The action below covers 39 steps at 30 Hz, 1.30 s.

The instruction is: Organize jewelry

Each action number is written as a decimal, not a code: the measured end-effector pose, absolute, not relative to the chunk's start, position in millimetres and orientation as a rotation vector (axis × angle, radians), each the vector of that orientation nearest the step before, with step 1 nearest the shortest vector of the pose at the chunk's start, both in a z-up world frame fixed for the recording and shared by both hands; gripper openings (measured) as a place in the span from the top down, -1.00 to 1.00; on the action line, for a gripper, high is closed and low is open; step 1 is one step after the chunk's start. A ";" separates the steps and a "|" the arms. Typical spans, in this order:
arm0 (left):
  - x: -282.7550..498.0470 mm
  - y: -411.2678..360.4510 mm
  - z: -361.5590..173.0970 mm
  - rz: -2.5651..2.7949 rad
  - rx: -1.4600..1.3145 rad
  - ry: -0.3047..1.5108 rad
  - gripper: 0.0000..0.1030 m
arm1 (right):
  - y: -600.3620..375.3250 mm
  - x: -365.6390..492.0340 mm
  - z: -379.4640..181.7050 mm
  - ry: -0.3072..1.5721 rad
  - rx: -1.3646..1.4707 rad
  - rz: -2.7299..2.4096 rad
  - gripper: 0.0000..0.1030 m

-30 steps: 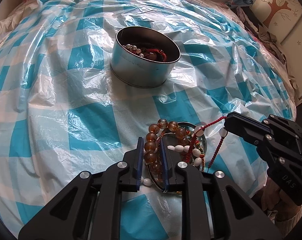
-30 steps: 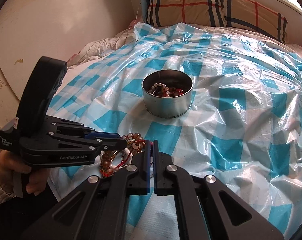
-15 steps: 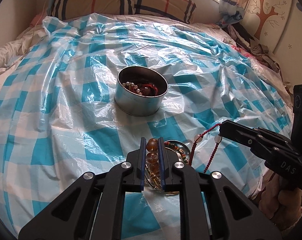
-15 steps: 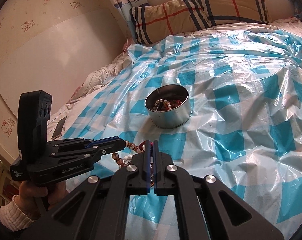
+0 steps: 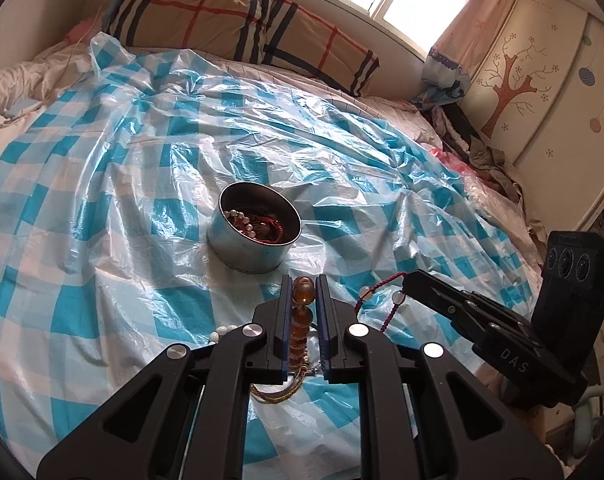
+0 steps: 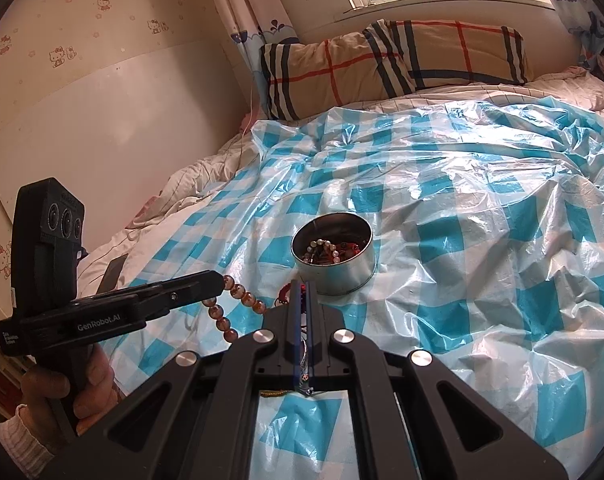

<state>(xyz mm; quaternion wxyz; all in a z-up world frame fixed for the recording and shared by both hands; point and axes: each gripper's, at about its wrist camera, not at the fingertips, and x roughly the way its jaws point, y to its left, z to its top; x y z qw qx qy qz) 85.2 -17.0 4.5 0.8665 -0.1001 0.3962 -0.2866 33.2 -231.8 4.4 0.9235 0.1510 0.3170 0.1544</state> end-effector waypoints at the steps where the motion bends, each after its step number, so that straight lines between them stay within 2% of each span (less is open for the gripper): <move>1: 85.4 -15.8 5.9 -0.597 -0.211 0.827 0.80 | -231.8 33.5 4.4 0.652 0.309 0.318 0.95; 18: 87.5 -28.4 25.5 -0.586 -0.176 0.754 0.80 | -231.5 45.6 20.0 0.588 0.309 0.289 0.95; 39: 131.4 -51.8 32.9 -0.593 -0.172 0.713 0.80 | -231.3 103.3 29.6 0.533 0.296 0.254 0.95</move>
